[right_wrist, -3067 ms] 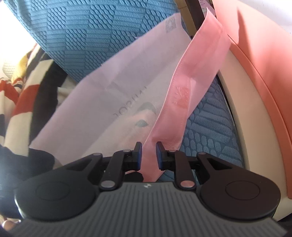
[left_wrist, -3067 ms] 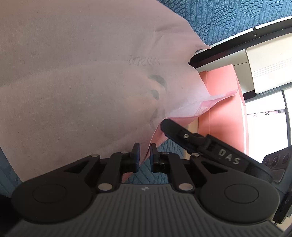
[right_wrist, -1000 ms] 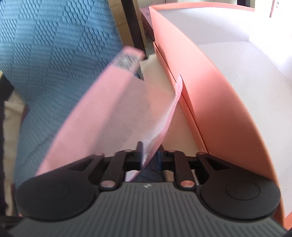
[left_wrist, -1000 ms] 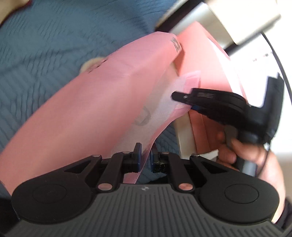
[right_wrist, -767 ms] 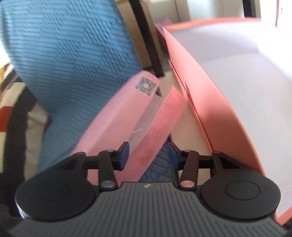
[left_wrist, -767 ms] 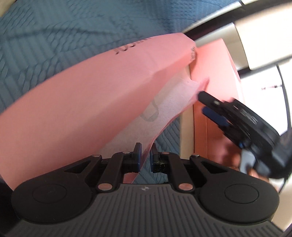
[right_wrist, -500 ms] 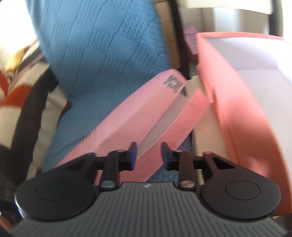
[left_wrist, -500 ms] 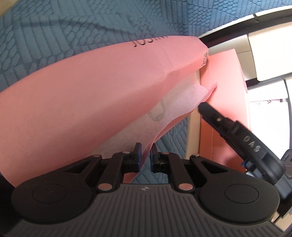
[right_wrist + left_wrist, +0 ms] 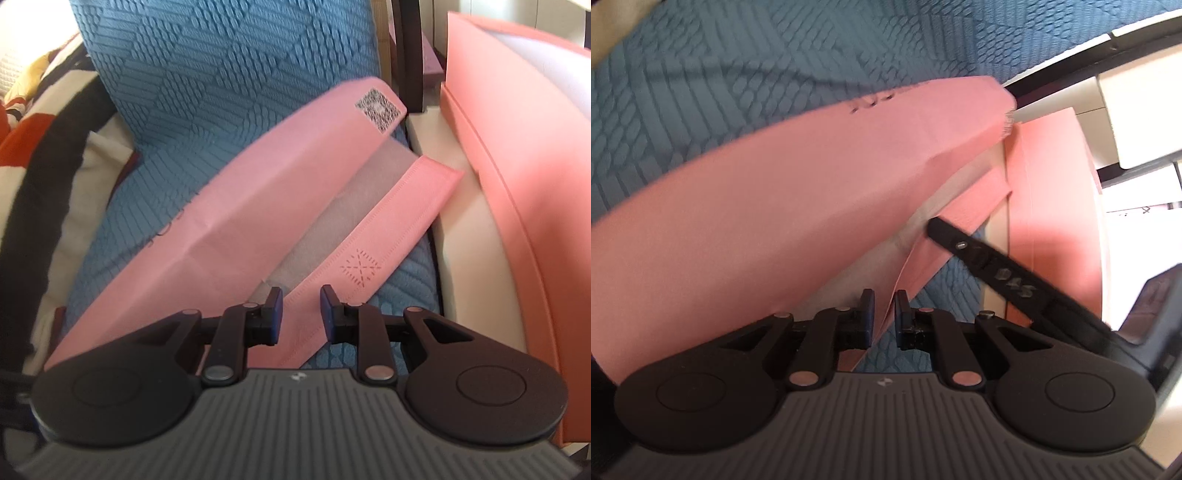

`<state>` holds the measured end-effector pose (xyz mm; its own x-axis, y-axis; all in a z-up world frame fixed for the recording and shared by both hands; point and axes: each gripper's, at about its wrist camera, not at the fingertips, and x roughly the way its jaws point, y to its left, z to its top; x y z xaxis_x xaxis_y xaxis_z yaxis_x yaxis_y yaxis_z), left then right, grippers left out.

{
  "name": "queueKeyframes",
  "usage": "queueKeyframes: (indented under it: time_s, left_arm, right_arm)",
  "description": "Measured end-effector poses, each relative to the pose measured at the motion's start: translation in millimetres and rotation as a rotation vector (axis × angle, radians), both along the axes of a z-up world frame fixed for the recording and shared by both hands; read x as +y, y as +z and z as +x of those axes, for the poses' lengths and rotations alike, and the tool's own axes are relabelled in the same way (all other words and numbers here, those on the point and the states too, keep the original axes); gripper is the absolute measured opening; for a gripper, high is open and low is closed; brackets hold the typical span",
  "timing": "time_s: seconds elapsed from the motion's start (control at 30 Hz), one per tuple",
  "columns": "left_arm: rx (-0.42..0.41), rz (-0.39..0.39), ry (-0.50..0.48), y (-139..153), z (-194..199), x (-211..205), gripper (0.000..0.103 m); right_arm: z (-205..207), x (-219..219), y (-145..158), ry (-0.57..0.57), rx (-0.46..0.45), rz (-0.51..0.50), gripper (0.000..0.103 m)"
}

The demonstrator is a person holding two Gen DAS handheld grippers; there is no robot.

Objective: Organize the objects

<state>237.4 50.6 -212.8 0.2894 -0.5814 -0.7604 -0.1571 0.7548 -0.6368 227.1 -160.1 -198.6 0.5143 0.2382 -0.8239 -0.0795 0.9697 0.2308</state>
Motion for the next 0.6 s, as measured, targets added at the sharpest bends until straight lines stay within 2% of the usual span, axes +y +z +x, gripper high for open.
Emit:
queueKeyframes:
  time_s: [0.13, 0.23, 0.33, 0.4, 0.6]
  left_arm:
    - [-0.089, 0.055, -0.031, 18.3, -2.7, -2.5, 0.012]
    - [-0.136, 0.046, -0.058, 25.8, -3.3, -6.3, 0.011]
    - [-0.202, 0.125, -0.126, 35.7, -4.2, -20.6, 0.011]
    - [-0.235, 0.145, -0.172, 41.1, -12.0, -25.2, 0.011]
    - [-0.246, 0.279, -0.222, 30.9, -11.6, -44.9, 0.011]
  right_arm:
    - [0.2, -6.0, -1.6, -0.017, 0.006, 0.030, 0.023]
    - [2.2, -12.6, -2.6, -0.039, 0.022, 0.078, 0.023]
    - [3.4, -21.2, -4.6, -0.071, 0.038, 0.138, 0.022]
    - [4.0, -26.4, -6.2, -0.093, 0.049, 0.177, 0.022]
    - [5.1, -29.2, -7.1, -0.112, 0.062, 0.212, 0.022]
